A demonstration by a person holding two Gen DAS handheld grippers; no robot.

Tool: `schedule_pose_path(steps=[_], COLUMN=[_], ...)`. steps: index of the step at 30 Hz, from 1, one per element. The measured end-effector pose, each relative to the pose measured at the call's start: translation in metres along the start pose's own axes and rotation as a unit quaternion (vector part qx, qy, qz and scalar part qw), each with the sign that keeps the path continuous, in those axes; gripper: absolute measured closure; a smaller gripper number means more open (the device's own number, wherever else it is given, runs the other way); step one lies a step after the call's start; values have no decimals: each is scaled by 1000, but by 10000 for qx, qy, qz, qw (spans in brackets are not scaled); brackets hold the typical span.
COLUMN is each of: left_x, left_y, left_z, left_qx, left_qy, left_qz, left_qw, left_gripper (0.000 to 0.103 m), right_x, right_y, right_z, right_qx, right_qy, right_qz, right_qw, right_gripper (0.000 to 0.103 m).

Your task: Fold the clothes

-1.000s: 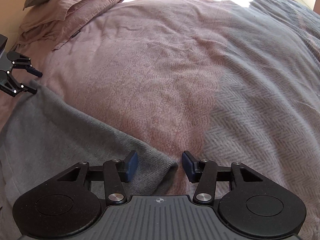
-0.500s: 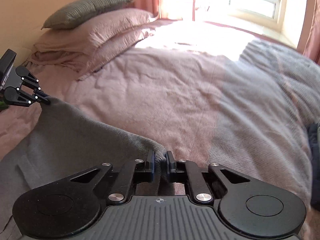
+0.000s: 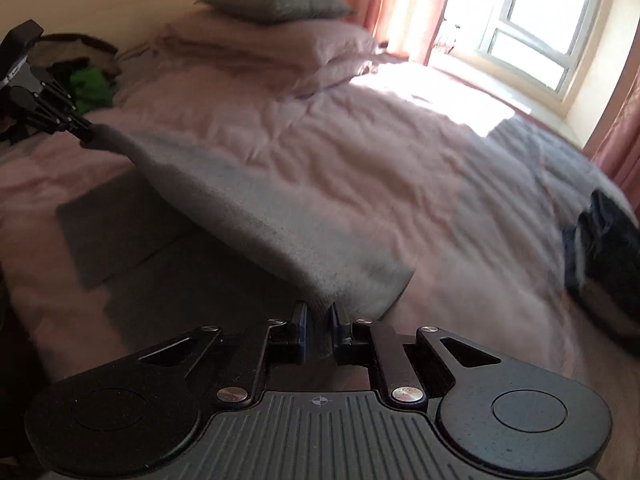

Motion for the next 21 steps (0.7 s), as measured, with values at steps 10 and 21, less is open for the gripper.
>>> schedule_pose_path(steps=[10,21], left_x=[-83,-117], left_y=[21,-8], left_z=[0,65], left_qx=[-342,-1482], left_qy=[49,599], left_qz=[-2484,-4590], left_qw=[9680,8739], left_gripper=[73,71], right_x=[-94,-137], right_y=[1,42], right_z=[27,99], right_qx=[373,1578], right_qy=[375,1743], right_qz=[3398,6505], right_qw=[9390,7222], right_gripper=[62,62])
Point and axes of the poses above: each gripper's, at about its wrist camera, not at the fingertips, and z roughly the way its jaws point, y to its right, x to its top, the point moved 4 cm from there along z, roughly the way its jaws point, and after that the axes turned 7 degrees about x, right-handed, at the moved point
